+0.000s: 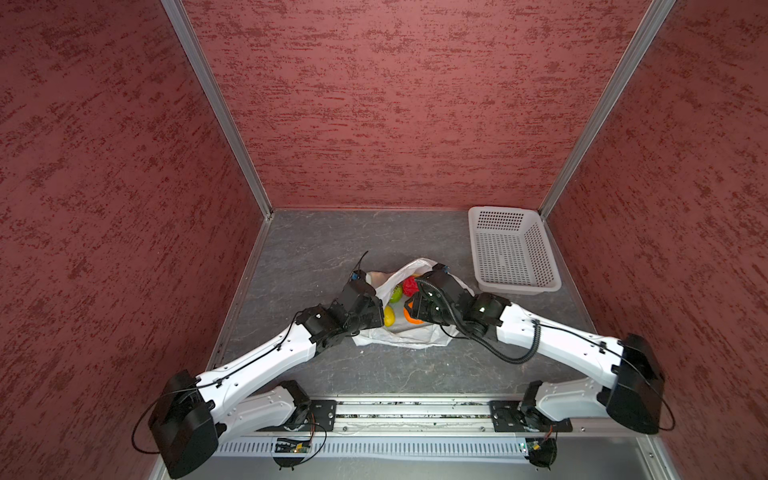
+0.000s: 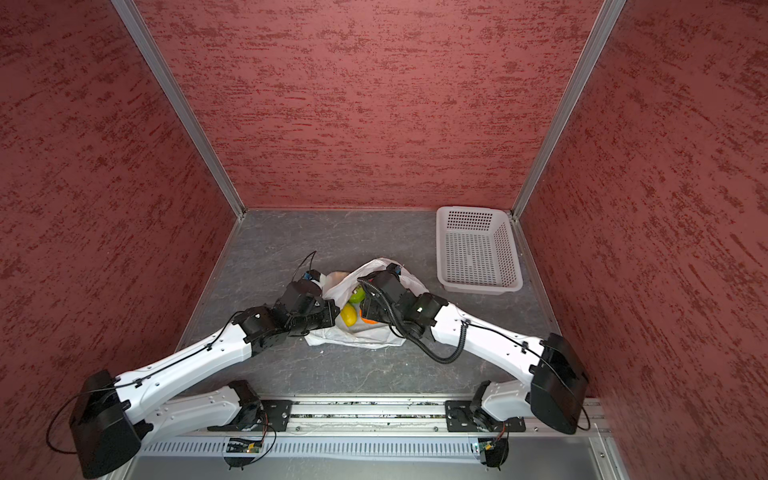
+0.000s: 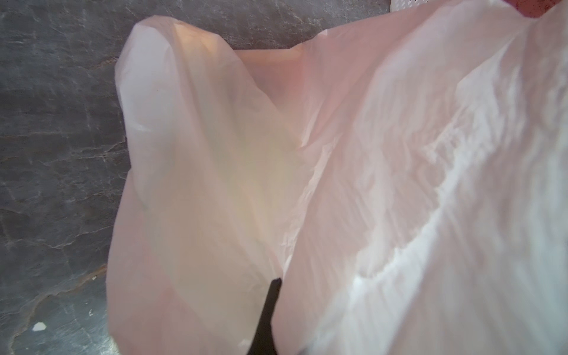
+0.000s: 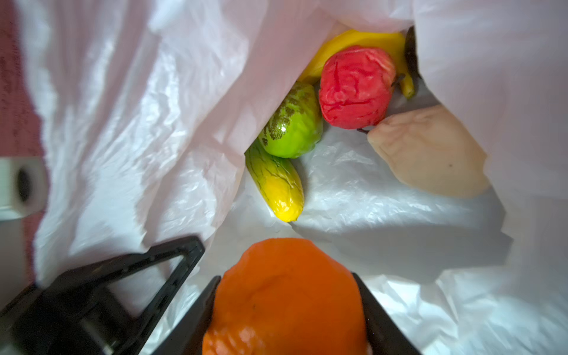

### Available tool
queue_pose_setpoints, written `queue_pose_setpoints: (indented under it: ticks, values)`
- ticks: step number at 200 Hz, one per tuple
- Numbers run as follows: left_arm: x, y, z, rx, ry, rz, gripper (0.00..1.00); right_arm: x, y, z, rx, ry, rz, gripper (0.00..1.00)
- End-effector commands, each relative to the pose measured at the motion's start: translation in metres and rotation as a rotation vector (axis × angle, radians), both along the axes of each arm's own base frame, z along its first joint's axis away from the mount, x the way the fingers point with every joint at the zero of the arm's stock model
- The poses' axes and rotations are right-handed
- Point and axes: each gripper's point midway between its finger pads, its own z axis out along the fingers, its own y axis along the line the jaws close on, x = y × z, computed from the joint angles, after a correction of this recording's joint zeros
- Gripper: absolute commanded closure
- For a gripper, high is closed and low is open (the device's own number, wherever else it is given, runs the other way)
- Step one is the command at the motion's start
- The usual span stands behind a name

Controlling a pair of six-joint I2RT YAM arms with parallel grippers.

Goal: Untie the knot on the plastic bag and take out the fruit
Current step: 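Lift the orange out of the bag with the right gripper, then carry the orange over the white basket and open the right gripper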

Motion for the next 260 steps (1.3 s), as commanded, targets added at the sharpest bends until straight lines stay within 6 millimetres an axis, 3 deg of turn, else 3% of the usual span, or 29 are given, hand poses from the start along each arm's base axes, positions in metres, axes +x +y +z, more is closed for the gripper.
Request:
queue_pose_setpoints:
  ticks: [1, 32, 71, 134, 159, 192, 220, 231, 260]
  values:
    - [0.005, 0.001, 0.012, 0.0, -0.026, -0.004, 1.0, -0.009, -0.019, 0.023, -0.002, 0.014, -0.035, 0.56]
    - [0.006, 0.002, 0.013, -0.002, -0.027, -0.006, 1.0, -0.004, -0.046, 0.053, 0.015, -0.02, -0.083, 0.58]
    - [0.006, 0.001, 0.012, -0.002, -0.024, -0.014, 1.0, 0.026, -0.1, 0.085, 0.046, -0.09, -0.197, 0.59]
    - [0.005, -0.002, 0.01, -0.008, -0.02, -0.021, 1.0, 0.085, -0.195, 0.097, 0.001, -0.158, -0.378, 0.6]
    - [0.004, -0.003, 0.011, -0.011, -0.021, -0.025, 1.0, 0.111, -0.231, 0.084, -0.017, -0.162, -0.447, 0.6]
    - [0.004, -0.003, 0.01, -0.009, -0.021, -0.021, 1.0, 0.15, -0.273, 0.043, -0.093, -0.139, -0.532, 0.59]
    - [0.005, -0.004, 0.011, -0.013, -0.023, -0.02, 1.0, 0.182, -0.288, 0.016, -0.14, -0.115, -0.542, 0.59]
    - [0.005, -0.003, 0.011, -0.013, -0.025, -0.02, 1.0, 0.195, -0.293, -0.003, -0.171, -0.077, -0.532, 0.59]
    - [0.006, -0.003, 0.013, -0.012, -0.03, -0.017, 1.0, 0.215, -0.301, -0.038, -0.224, -0.006, -0.505, 0.59]
